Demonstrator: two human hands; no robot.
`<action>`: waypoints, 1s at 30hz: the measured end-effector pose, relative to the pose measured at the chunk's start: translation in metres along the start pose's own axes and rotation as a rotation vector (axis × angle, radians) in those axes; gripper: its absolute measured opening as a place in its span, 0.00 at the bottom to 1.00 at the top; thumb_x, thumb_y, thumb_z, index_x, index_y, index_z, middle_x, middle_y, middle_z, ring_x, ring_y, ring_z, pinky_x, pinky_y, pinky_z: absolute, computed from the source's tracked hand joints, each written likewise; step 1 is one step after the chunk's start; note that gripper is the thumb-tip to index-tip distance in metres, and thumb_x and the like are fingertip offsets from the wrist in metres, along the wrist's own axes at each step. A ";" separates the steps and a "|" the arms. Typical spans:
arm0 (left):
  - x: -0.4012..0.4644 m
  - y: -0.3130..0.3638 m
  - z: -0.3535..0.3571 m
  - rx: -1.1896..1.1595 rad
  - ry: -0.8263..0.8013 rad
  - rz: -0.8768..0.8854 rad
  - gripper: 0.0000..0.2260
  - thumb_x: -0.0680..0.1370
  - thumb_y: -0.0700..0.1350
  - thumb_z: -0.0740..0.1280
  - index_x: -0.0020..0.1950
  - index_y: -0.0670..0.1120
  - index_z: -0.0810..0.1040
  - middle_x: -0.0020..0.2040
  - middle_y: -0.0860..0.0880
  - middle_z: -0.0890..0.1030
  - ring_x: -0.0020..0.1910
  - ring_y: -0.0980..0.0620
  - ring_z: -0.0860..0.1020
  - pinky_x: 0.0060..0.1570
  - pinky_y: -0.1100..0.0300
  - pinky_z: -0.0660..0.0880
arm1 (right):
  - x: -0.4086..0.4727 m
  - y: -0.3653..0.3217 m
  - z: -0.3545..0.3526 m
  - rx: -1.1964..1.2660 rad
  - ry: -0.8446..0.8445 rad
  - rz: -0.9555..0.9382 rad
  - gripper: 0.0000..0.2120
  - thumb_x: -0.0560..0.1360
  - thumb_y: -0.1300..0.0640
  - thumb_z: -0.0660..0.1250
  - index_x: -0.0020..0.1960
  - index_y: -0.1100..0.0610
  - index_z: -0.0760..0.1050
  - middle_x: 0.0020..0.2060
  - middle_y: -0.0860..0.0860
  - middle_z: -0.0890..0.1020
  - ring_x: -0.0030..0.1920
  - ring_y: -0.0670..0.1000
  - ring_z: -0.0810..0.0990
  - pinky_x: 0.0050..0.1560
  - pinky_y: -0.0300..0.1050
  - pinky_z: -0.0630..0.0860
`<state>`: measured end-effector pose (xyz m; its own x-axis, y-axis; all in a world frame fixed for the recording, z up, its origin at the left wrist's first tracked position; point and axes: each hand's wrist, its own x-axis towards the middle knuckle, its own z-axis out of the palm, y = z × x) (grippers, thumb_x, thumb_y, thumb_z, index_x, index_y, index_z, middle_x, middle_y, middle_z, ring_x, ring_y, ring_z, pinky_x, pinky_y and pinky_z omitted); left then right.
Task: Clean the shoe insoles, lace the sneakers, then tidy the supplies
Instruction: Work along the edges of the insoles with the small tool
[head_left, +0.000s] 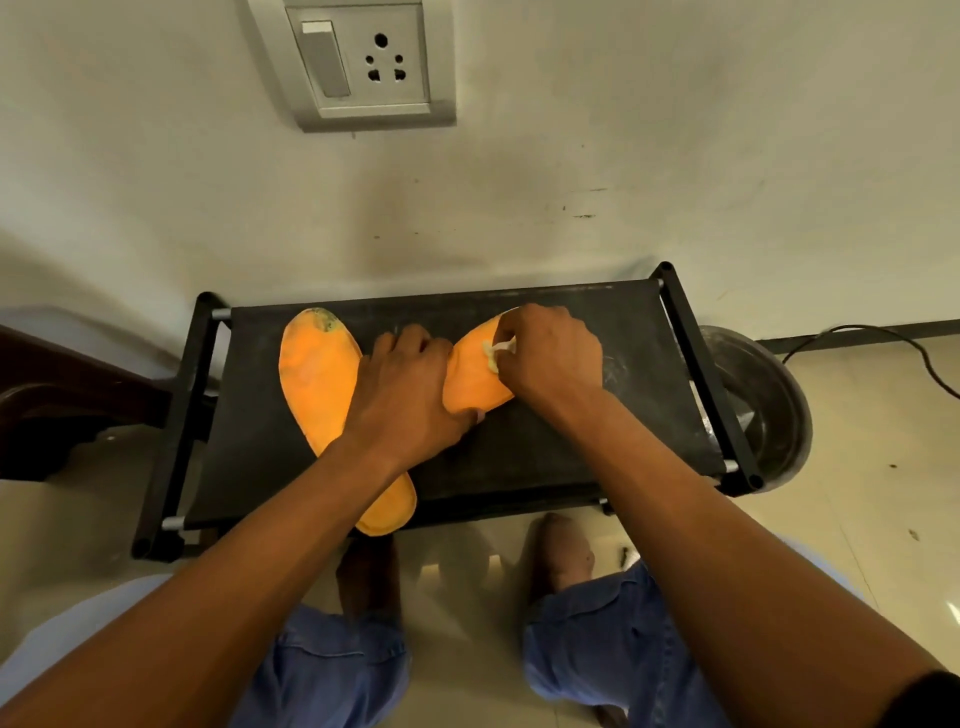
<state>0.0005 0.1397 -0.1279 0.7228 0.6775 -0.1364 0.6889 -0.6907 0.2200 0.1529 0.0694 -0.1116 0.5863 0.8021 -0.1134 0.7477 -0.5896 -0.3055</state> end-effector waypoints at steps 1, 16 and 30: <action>0.001 -0.001 0.001 -0.004 -0.005 -0.002 0.37 0.65 0.70 0.71 0.69 0.51 0.75 0.65 0.47 0.75 0.61 0.43 0.74 0.58 0.47 0.74 | -0.001 -0.002 0.003 -0.003 0.004 0.000 0.12 0.75 0.57 0.69 0.58 0.50 0.81 0.51 0.53 0.83 0.49 0.57 0.83 0.42 0.46 0.74; -0.001 -0.002 -0.001 -0.130 -0.044 -0.001 0.38 0.67 0.64 0.77 0.72 0.49 0.74 0.66 0.48 0.72 0.61 0.44 0.72 0.60 0.49 0.73 | 0.006 0.011 0.000 -0.097 0.088 0.123 0.14 0.73 0.59 0.68 0.57 0.50 0.82 0.50 0.55 0.84 0.49 0.60 0.83 0.41 0.45 0.72; 0.004 -0.005 0.006 -0.147 -0.037 -0.014 0.34 0.66 0.65 0.76 0.67 0.51 0.78 0.64 0.48 0.74 0.59 0.44 0.74 0.60 0.49 0.73 | -0.005 -0.011 0.015 -0.118 0.040 -0.046 0.08 0.77 0.56 0.68 0.53 0.48 0.83 0.46 0.50 0.84 0.45 0.54 0.83 0.39 0.44 0.71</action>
<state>0.0005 0.1440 -0.1356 0.7164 0.6753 -0.1753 0.6856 -0.6348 0.3562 0.1371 0.0729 -0.1222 0.5608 0.8256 -0.0629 0.8042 -0.5612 -0.1956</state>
